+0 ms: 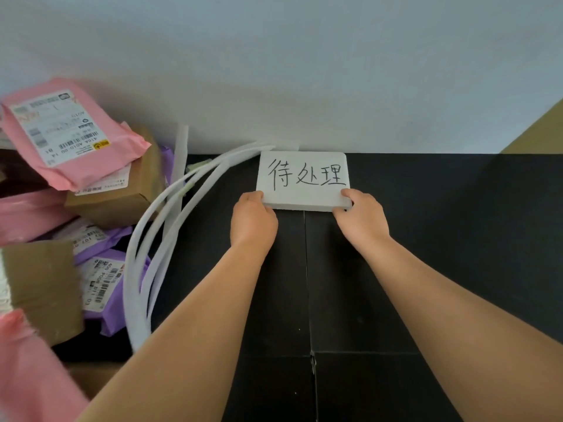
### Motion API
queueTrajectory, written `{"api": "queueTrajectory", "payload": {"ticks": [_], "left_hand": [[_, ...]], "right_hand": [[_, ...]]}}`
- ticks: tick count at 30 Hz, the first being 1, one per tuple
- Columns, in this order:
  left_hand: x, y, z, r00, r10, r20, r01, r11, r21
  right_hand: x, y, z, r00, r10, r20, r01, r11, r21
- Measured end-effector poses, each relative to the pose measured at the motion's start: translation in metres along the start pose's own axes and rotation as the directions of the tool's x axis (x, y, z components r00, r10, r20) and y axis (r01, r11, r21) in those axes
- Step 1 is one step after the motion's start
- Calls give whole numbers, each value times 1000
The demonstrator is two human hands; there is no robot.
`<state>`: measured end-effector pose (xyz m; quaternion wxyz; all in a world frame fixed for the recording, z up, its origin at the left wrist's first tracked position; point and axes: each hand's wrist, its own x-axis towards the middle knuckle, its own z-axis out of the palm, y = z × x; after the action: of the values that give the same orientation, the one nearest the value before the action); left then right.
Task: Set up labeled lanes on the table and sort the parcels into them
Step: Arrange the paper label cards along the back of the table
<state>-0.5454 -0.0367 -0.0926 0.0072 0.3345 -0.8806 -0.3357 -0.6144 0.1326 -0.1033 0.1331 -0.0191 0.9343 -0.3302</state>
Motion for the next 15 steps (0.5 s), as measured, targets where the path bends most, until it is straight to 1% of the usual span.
{"api": "queueTrajectory", "payload": {"ticks": [4,9,11,15], "left_hand": [[5,-11,-9,999,-11,-46,13,999,44],[10,-25,-18,994,-44,-97,50,997,60],[10,-28,-20,995,-41,-96,48,997,65],[12,-30,-23,998,7,-59,-2,996,86]], "right_hand": [[1,-18,8,998,-48,48,52,996,-76],[-1,-33,19,991,-96,92,106,989,-100],[-3,-35,21,989,-113,95,124,985,-118],[-4,-37,23,990,-111,90,122,983,-134]]}}
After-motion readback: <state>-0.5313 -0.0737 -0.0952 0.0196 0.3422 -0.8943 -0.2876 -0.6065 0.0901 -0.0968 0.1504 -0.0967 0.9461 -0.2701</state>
